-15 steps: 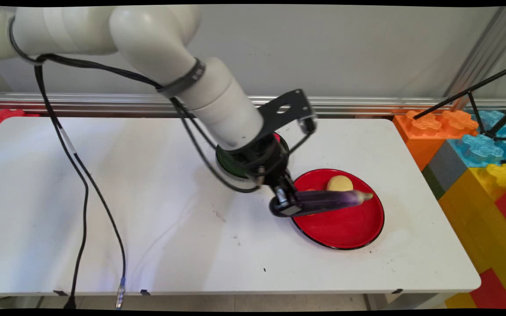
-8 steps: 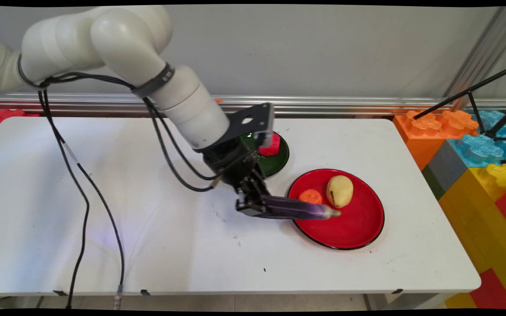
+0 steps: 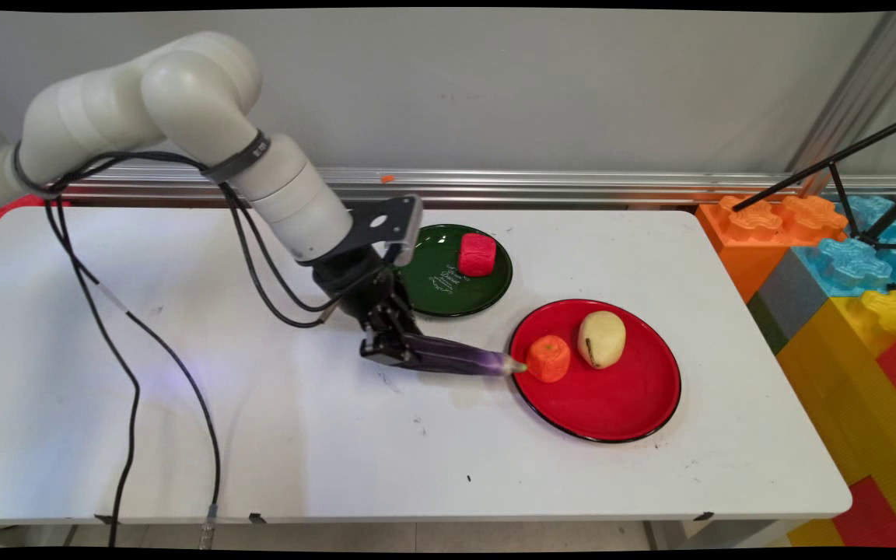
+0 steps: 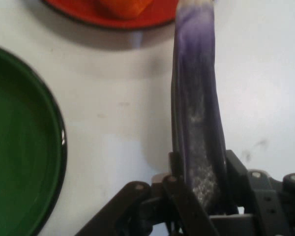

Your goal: Place the picked object on the table

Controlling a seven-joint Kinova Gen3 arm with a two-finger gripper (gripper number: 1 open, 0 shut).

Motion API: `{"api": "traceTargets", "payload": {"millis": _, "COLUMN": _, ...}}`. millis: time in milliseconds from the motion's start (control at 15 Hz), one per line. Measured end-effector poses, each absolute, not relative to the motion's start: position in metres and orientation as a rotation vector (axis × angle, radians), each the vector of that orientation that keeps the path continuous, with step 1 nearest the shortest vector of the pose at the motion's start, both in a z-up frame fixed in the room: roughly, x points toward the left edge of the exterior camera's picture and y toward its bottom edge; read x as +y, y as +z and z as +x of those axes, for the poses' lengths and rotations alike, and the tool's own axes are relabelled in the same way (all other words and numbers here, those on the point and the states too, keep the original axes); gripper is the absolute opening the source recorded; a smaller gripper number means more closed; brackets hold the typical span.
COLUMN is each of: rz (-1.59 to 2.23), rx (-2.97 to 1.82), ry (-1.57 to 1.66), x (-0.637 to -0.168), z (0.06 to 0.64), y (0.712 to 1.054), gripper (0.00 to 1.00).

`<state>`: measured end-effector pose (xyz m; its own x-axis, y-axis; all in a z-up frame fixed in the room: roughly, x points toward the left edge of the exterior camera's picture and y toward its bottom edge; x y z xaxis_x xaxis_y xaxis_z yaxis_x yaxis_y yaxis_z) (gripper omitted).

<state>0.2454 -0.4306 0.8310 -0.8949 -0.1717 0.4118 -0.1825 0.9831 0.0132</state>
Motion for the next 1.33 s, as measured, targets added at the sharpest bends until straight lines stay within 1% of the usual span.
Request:
{"api": "traceTargets", "payload": {"millis": 333, "rz": 0.273, "rx": -2.722, "ry": 0.043, "x": -0.439, "z": 0.268, "y": 0.811, "gripper": 0.00}}
{"api": "traceTargets", "payload": {"millis": 667, "rz": 0.293, "rx": -2.722, "ry": 0.047, "x": -0.447, "z": 0.278, "y": 0.794, "gripper": 0.00}}
{"api": "traceTargets", "payload": {"millis": 1333, "rz": 0.321, "rx": -2.722, "ry": 0.036, "x": -0.450, "z": 0.281, "y": 0.786, "gripper": 0.00}}
